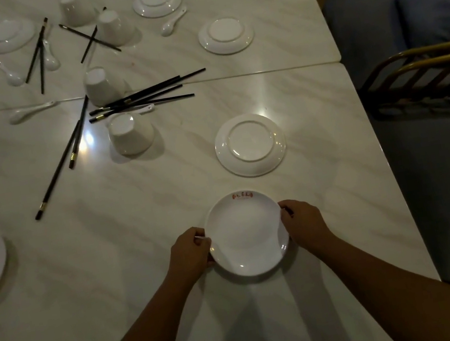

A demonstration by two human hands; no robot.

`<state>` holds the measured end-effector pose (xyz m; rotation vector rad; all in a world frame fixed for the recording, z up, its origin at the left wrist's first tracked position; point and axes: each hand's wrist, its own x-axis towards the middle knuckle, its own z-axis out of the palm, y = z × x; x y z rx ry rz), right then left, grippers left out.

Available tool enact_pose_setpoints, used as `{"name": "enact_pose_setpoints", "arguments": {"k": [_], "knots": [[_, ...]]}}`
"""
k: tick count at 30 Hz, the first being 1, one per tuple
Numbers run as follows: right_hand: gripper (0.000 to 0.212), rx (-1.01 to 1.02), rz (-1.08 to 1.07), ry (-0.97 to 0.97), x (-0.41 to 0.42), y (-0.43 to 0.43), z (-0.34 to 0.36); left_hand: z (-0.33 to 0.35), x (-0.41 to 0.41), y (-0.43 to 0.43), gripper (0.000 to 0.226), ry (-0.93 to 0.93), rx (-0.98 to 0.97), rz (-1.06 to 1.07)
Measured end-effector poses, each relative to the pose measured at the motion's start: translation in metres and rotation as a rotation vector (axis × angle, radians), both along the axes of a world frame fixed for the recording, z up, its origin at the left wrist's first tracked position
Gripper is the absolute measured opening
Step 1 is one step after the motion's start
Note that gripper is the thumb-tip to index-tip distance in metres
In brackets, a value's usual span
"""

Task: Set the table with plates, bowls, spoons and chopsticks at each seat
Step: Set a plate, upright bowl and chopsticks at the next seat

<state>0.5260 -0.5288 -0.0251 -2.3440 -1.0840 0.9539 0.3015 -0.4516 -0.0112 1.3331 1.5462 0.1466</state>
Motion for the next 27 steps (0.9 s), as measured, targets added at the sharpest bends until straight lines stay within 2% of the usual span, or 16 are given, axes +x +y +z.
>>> {"name": "enact_pose_setpoints", "arguments": {"k": [4, 10, 14, 21, 25, 27], "knots": [[0.037, 0.032, -0.024, -0.064, -0.007, 0.007, 0.009, 0.002, -0.006, 0.009, 0.026, 0.036, 0.060, -0.047], [0.029, 0.150, 0.244, -0.174, -0.053, 0.041, 0.030, 0.008, -0.033, 0.034, 0.028, 0.096, 0.155, -0.127], [0.026, 0.181, 0.390, -0.152, -0.100, 0.083, 0.032, 0.014, -0.072, 0.058, 0.028, 0.118, 0.173, -0.146], [0.034, 0.066, 0.556, -0.054, -0.173, 0.165, 0.018, 0.014, -0.140, 0.140, 0.029, 0.204, 0.297, -0.185], [0.035, 0.000, 0.582, -0.129, -0.208, 0.208, 0.003, 0.002, -0.174, 0.203, 0.030, 0.261, 0.443, -0.170], [0.035, 0.007, 0.575, -0.145, -0.224, 0.229, -0.002, -0.005, -0.185, 0.234, 0.033, 0.310, 0.455, -0.134]]}}
